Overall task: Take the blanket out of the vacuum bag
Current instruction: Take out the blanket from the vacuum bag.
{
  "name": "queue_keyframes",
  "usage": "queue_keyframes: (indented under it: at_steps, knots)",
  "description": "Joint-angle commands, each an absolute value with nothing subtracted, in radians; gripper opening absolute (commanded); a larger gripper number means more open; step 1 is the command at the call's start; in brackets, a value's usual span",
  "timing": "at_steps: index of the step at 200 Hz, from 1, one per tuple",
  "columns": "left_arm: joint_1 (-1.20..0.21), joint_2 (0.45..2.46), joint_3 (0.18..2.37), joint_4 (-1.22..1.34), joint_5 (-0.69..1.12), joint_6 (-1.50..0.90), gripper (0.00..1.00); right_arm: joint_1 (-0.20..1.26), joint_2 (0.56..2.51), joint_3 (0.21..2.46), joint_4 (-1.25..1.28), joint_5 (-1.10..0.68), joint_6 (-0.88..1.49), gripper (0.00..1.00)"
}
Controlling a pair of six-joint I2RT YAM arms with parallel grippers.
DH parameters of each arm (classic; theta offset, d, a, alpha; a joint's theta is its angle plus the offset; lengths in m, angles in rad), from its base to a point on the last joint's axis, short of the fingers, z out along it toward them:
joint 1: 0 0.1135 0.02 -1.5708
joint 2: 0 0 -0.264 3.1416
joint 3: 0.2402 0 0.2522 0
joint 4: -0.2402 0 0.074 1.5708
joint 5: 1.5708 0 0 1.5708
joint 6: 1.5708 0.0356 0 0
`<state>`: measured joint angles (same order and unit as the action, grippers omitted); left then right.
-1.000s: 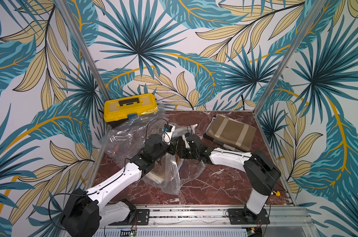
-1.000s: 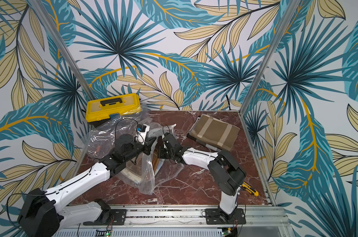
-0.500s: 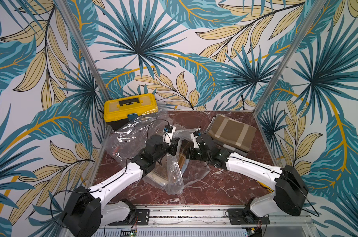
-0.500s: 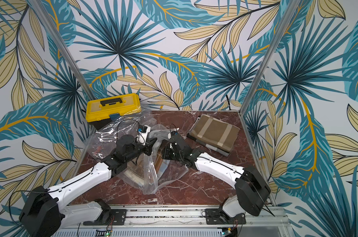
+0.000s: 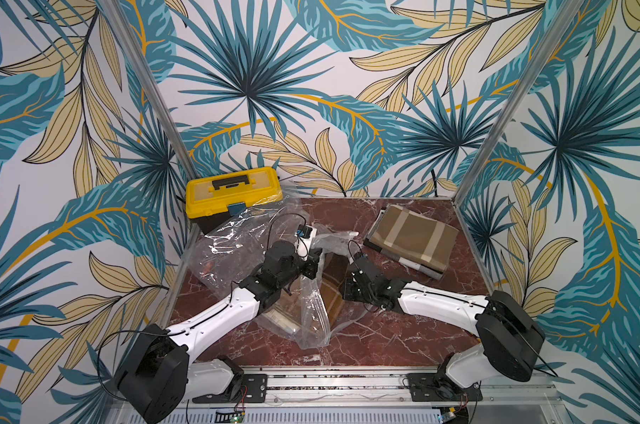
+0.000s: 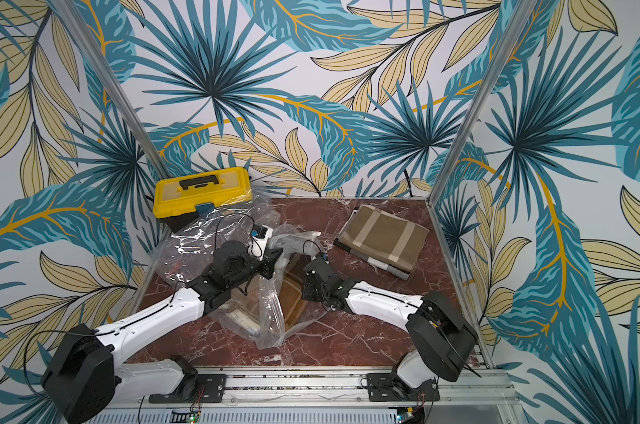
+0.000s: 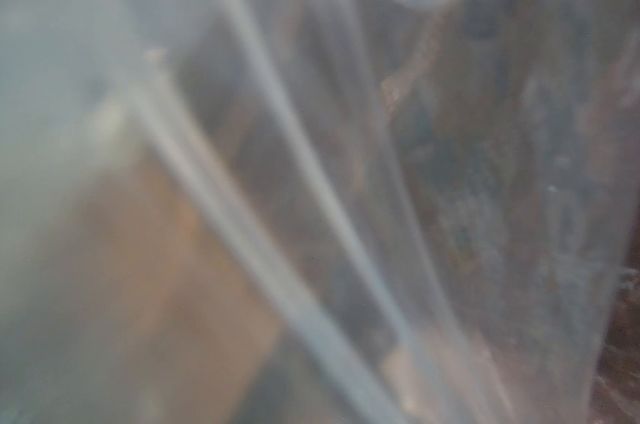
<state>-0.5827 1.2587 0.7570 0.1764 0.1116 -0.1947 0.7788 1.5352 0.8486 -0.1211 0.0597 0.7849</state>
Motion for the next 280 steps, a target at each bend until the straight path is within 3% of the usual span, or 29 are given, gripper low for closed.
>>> queue_keyframes:
  at_steps: [1, 19, 42, 122, 133, 177, 215, 243, 280]
  knots:
    - [-0.581, 1.249, 0.76, 0.186, 0.106, -0.196, 0.0, 0.778, 1.57, 0.834, -0.109, 0.104, 0.767, 0.47]
    - [-0.58, 1.249, 0.759, 0.186, 0.109, -0.193, 0.0, 0.773, 1.592, 0.829, -0.096, 0.092, 0.772, 0.57]
    - [-0.582, 1.253, 0.76, 0.186, 0.112, -0.192, 0.0, 0.767, 1.591, 0.767, 0.059, 0.04, 0.777, 0.63]
    - [-0.581, 1.252, 0.771, 0.168, 0.118, -0.184, 0.0, 0.755, 1.658, 0.795, 0.26, -0.095, 0.705, 0.66]
    - [-0.581, 1.252, 0.773, 0.163, 0.118, -0.181, 0.0, 0.754, 1.661, 0.796, 0.279, -0.11, 0.699, 0.57]
    - [-0.579, 1.261, 0.775, 0.169, 0.117, -0.178, 0.0, 0.752, 1.631, 0.838, 0.21, -0.11, 0.669, 0.0]
    - [-0.58, 1.27, 0.771, 0.178, 0.104, -0.182, 0.0, 0.752, 1.526, 0.876, 0.098, -0.083, 0.65, 0.0]
    - [-0.567, 1.293, 0.774, 0.162, -0.017, -0.213, 0.0, 0.753, 1.444, 0.951, -0.03, -0.086, 0.698, 0.0]
    - [-0.541, 1.357, 0.8, 0.152, -0.052, -0.227, 0.0, 0.759, 1.326, 0.957, -0.02, -0.133, 0.781, 0.0]
